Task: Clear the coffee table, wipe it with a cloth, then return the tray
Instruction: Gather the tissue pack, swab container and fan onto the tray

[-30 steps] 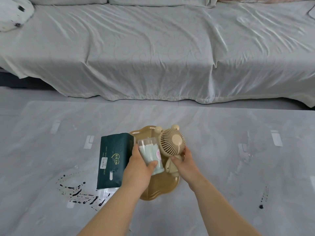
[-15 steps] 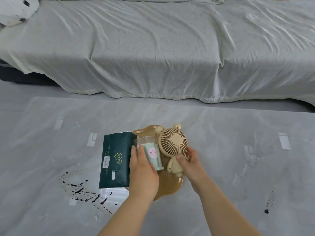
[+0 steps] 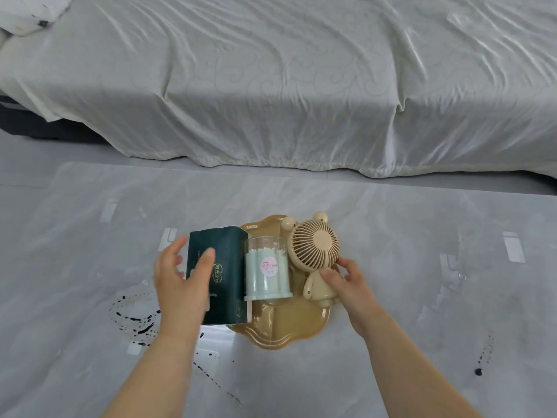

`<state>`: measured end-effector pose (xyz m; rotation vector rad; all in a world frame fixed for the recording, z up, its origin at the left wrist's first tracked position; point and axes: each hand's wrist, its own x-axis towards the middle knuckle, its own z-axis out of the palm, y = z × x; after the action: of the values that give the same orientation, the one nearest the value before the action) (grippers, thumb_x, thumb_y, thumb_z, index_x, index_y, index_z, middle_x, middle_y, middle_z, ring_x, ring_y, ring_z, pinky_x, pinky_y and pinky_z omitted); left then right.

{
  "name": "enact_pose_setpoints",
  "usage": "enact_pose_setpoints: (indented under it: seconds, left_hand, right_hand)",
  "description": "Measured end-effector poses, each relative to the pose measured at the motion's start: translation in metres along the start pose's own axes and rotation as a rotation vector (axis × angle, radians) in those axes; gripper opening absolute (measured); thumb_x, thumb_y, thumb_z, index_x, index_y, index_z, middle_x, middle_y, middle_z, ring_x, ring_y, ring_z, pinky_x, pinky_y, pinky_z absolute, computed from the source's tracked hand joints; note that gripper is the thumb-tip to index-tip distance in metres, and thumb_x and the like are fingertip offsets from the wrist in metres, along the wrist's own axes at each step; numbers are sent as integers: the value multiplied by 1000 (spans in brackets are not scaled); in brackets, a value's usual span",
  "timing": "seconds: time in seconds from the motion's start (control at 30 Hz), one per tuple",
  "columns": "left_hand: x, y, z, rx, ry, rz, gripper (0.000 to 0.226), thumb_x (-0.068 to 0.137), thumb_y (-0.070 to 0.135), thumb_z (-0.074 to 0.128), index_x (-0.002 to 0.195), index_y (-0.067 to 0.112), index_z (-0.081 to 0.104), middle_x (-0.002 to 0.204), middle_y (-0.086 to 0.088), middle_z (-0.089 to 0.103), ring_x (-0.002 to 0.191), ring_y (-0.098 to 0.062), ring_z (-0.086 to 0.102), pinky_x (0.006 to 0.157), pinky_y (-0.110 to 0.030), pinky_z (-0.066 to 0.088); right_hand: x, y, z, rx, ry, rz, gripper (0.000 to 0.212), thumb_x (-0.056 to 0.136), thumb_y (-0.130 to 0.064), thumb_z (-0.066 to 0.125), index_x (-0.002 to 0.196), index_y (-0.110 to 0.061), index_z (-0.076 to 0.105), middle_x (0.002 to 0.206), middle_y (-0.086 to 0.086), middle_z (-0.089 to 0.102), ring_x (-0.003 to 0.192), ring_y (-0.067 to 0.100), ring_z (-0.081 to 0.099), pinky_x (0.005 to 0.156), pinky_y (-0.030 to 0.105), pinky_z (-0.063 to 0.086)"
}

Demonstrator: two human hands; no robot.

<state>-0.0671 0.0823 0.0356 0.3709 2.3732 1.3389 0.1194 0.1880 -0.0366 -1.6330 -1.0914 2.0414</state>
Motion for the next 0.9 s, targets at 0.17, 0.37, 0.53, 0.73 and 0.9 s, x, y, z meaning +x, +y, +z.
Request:
enact_pose_setpoints:
  seconds: [0.17, 0.37, 0.53, 0.73, 0.9]
  left_hand:
    - [37, -35, -22, -249, -434, -502, 55, 86, 31, 51, 136, 29, 28, 128, 3, 45, 117, -18, 42, 86, -37, 39]
    - [52, -60, -21, -188, -672, -661, 29, 78, 34, 55, 106, 26, 55, 80, 1, 75, 72, -19, 71, 55, -30, 55]
    - [60, -64, -12, -211, -703, -764, 36, 61, 43, 61, 85, 17, 62, 64, -7, 74, 55, -23, 70, 44, -31, 55]
    - [58, -70, -4, -266, -756, -719, 41, 54, 44, 61, 86, 19, 64, 67, -5, 74, 58, -21, 70, 45, -28, 54]
    - [55, -74, -5, -252, -741, -652, 61, 52, 47, 63, 107, 22, 58, 78, -3, 75, 72, -24, 70, 59, -32, 53]
  right_hand:
    - [3, -1, -1, 0, -13, 12, 77, 88, -19, 56, 144, -22, 4, 130, -1, 33, 116, 17, 41, 95, 39, 42]
    - [8, -7, -7, -75, -165, 116, 59, 89, -25, 54, 139, -27, 24, 142, -4, 39, 122, 23, 46, 103, 52, 36]
    - [13, -7, -6, -110, -191, 153, 49, 85, -28, 57, 130, -29, 36, 127, -6, 50, 112, 22, 52, 102, 52, 39]
    - [12, -3, -1, -19, -162, 139, 44, 85, -19, 57, 125, -23, 40, 119, -3, 55, 92, 13, 60, 68, 33, 54]
    - [7, 1, 3, -9, -151, 136, 37, 85, -17, 57, 119, -24, 43, 114, -2, 56, 91, 13, 61, 64, 30, 54]
